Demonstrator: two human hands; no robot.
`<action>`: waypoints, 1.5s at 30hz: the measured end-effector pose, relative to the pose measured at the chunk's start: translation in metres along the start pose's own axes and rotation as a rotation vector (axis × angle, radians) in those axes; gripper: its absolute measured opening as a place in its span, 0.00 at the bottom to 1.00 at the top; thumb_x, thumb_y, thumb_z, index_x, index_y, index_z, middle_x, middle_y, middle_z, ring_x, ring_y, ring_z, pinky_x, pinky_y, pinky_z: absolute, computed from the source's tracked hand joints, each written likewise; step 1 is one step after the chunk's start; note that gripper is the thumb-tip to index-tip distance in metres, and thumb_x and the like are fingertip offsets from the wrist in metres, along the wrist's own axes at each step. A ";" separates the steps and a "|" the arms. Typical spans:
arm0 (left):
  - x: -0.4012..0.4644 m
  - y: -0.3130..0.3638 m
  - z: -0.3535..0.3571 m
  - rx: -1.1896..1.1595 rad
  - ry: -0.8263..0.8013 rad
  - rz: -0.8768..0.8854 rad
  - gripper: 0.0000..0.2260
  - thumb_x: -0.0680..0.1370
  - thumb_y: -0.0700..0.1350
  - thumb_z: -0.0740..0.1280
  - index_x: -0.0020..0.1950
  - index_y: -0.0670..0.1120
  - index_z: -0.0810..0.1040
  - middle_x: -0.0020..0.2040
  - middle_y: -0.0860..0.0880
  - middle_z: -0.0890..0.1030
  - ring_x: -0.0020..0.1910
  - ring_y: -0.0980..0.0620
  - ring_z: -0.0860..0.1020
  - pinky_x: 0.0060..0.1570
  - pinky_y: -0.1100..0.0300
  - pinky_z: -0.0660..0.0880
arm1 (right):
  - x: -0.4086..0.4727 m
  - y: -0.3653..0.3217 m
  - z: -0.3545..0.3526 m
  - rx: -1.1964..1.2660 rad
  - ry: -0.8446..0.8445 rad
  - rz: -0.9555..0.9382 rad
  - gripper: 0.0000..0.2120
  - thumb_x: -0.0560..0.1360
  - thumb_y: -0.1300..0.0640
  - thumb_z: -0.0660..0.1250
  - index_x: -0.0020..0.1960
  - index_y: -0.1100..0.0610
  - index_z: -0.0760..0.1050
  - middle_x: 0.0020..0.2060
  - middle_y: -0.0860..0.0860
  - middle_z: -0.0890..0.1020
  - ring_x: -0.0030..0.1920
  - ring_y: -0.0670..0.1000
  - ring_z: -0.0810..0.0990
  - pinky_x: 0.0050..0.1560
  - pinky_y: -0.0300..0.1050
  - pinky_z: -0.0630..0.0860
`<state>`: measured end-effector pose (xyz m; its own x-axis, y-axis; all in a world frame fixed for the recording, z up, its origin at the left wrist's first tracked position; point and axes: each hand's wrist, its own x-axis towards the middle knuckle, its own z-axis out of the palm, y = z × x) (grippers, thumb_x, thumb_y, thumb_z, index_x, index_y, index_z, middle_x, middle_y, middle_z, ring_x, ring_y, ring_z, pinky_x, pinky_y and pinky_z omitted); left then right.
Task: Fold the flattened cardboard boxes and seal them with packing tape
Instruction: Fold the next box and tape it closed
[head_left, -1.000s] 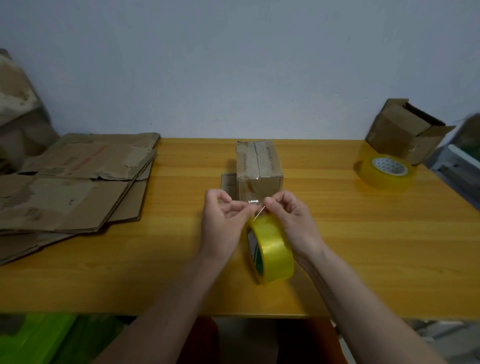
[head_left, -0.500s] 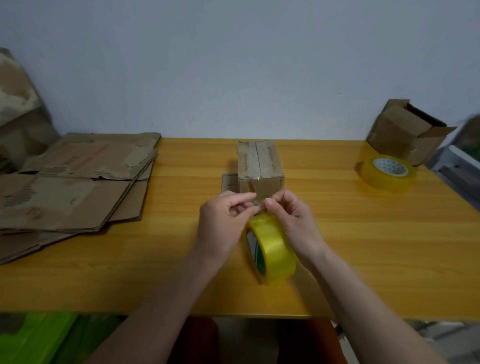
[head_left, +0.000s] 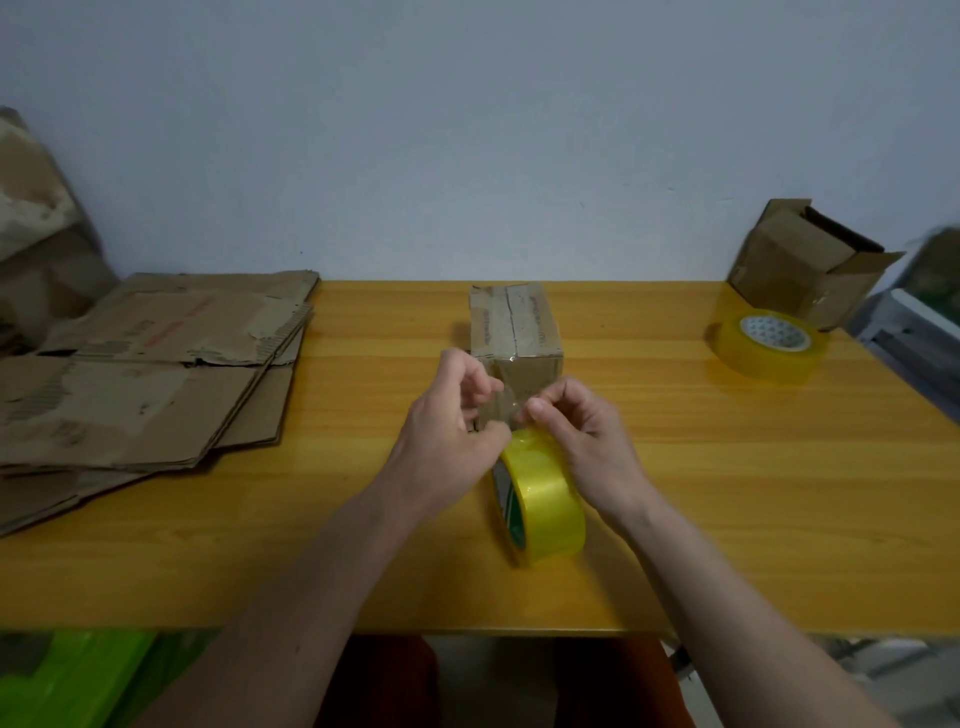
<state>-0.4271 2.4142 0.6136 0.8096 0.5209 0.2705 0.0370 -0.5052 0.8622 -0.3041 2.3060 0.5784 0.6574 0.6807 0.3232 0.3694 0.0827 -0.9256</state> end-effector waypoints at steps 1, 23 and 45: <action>-0.001 -0.001 0.002 -0.009 -0.019 0.008 0.12 0.70 0.42 0.68 0.46 0.54 0.68 0.53 0.51 0.78 0.55 0.54 0.78 0.54 0.58 0.77 | 0.000 -0.001 0.000 -0.003 -0.003 -0.005 0.08 0.78 0.61 0.65 0.43 0.64 0.74 0.41 0.64 0.79 0.44 0.64 0.76 0.48 0.62 0.73; 0.005 0.001 0.007 0.387 0.200 0.036 0.01 0.71 0.45 0.76 0.42 0.51 0.86 0.45 0.54 0.78 0.50 0.55 0.74 0.47 0.64 0.69 | -0.005 -0.009 -0.004 -0.133 -0.066 -0.023 0.03 0.77 0.60 0.65 0.45 0.60 0.75 0.38 0.49 0.77 0.39 0.42 0.73 0.41 0.34 0.70; 0.025 0.014 0.055 -0.069 0.077 -0.126 0.11 0.79 0.36 0.63 0.57 0.43 0.82 0.43 0.54 0.85 0.42 0.60 0.82 0.50 0.69 0.76 | -0.028 -0.021 -0.083 -0.630 -0.112 0.298 0.17 0.65 0.44 0.77 0.44 0.54 0.76 0.37 0.49 0.78 0.39 0.50 0.75 0.37 0.46 0.70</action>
<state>-0.3745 2.3822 0.6085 0.7537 0.6297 0.1883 0.0925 -0.3853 0.9181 -0.2763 2.2250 0.6055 0.7304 0.6827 0.0203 0.5166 -0.5328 -0.6703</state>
